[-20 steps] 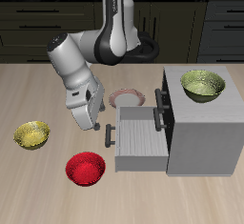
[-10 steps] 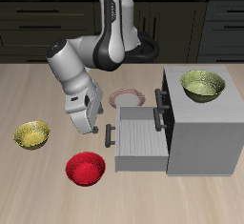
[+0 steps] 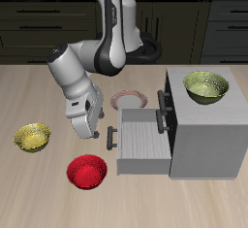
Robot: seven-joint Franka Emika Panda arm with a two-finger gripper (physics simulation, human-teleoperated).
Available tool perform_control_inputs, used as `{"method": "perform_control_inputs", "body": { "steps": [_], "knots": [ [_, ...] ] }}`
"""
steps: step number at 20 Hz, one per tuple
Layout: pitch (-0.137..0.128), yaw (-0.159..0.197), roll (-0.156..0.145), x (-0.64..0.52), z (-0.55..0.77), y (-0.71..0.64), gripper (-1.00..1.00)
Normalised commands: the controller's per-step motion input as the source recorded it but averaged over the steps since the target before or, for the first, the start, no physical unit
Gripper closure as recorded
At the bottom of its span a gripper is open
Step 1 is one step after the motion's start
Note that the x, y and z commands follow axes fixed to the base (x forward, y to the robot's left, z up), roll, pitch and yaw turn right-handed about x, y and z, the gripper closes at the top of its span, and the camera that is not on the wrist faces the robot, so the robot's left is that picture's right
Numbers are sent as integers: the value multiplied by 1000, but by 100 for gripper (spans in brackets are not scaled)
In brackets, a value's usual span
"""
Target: Close the bottom drawer of the white cabinet and place the red bowl on the plate
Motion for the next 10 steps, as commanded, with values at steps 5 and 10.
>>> {"method": "perform_control_inputs", "body": {
  "steps": [5,10],
  "knots": [
    [11,-7,14,13,-112,83,-100],
    [17,8,1,21,-154,17,-100]
  ]
}}
